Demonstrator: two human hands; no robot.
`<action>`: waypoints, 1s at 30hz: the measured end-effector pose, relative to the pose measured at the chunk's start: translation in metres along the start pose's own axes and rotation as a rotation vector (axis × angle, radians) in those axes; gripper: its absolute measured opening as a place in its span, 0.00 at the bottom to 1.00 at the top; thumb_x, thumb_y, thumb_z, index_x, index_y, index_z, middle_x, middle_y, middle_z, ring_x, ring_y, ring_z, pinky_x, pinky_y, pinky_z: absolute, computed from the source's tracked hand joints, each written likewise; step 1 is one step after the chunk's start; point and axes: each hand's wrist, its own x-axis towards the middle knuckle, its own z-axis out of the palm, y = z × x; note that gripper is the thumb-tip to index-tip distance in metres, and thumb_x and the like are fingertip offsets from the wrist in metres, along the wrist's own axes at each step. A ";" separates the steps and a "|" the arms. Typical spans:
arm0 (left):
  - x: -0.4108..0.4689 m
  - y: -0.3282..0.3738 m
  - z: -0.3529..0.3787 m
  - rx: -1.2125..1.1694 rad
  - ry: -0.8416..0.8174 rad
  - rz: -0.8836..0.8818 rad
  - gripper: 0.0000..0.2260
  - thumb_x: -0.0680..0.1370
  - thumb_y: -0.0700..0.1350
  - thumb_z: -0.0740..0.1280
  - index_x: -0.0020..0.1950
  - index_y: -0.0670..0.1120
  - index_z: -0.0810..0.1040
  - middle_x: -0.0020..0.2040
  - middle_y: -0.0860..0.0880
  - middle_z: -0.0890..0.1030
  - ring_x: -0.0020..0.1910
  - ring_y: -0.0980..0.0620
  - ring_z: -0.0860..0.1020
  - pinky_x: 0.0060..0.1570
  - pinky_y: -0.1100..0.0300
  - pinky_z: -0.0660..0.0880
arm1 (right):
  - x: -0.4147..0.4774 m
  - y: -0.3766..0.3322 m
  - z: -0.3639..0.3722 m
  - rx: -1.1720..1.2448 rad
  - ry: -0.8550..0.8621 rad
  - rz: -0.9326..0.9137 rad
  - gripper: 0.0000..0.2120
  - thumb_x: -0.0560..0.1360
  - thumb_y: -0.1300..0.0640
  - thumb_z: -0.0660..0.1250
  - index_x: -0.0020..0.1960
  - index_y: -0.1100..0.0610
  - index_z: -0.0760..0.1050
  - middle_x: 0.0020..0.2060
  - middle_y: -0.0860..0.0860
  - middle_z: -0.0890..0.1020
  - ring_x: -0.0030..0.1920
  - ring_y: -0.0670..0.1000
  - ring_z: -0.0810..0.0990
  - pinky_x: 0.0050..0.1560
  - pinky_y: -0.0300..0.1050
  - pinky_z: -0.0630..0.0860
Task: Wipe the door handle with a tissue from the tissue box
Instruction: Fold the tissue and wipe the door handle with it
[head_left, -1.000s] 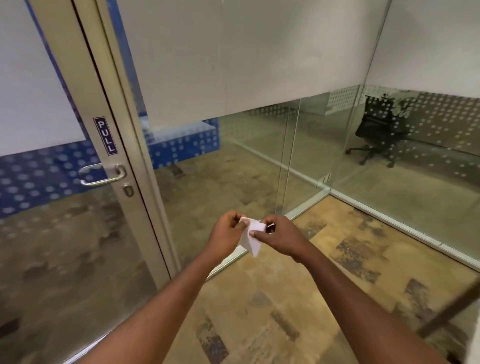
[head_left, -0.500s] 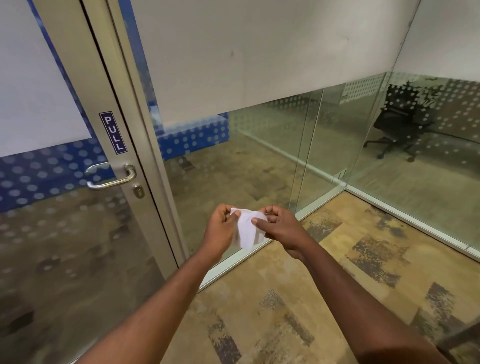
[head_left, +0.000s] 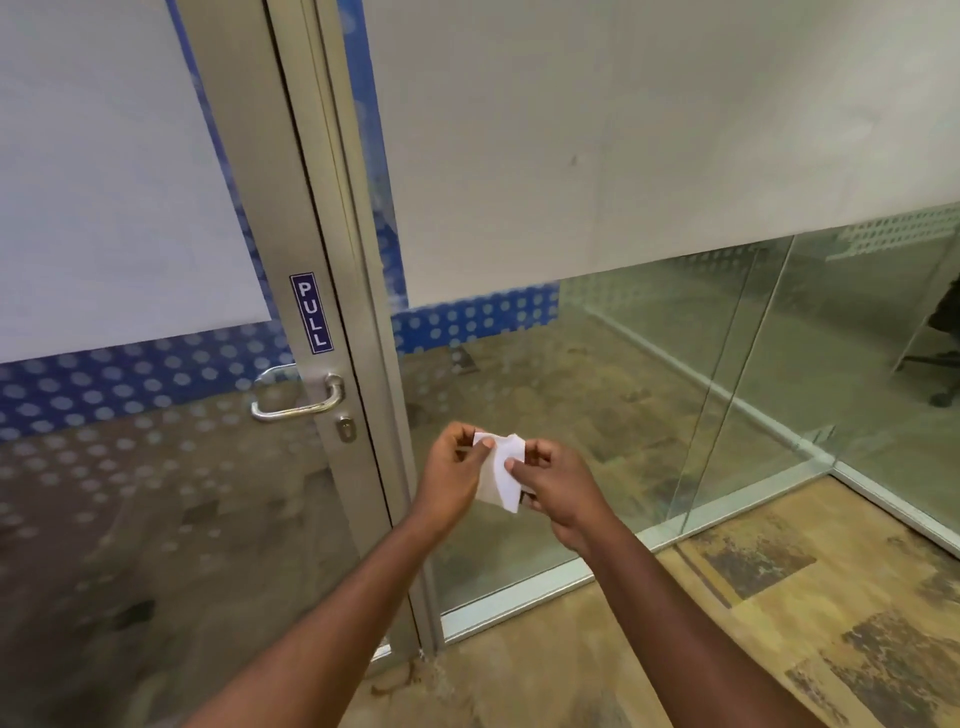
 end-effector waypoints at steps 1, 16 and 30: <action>0.009 -0.001 -0.003 0.034 0.025 -0.002 0.03 0.78 0.42 0.64 0.48 0.43 0.74 0.42 0.49 0.79 0.37 0.55 0.75 0.33 0.69 0.72 | 0.010 -0.002 0.004 0.006 -0.025 0.000 0.09 0.75 0.68 0.66 0.45 0.55 0.78 0.42 0.54 0.82 0.40 0.50 0.81 0.34 0.40 0.77; 0.074 -0.004 -0.061 0.173 0.034 -0.009 0.05 0.74 0.38 0.70 0.39 0.46 0.82 0.34 0.53 0.81 0.28 0.67 0.75 0.31 0.73 0.71 | 0.096 -0.013 0.057 -0.143 -0.249 -0.051 0.16 0.72 0.64 0.71 0.58 0.58 0.70 0.46 0.57 0.84 0.44 0.52 0.82 0.45 0.46 0.76; 0.113 -0.006 -0.145 -0.015 0.209 -0.171 0.13 0.70 0.29 0.71 0.41 0.45 0.73 0.39 0.44 0.76 0.36 0.48 0.75 0.32 0.59 0.74 | 0.133 -0.025 0.136 -0.082 -0.180 -0.019 0.13 0.72 0.65 0.71 0.51 0.54 0.70 0.53 0.63 0.80 0.44 0.56 0.81 0.31 0.42 0.76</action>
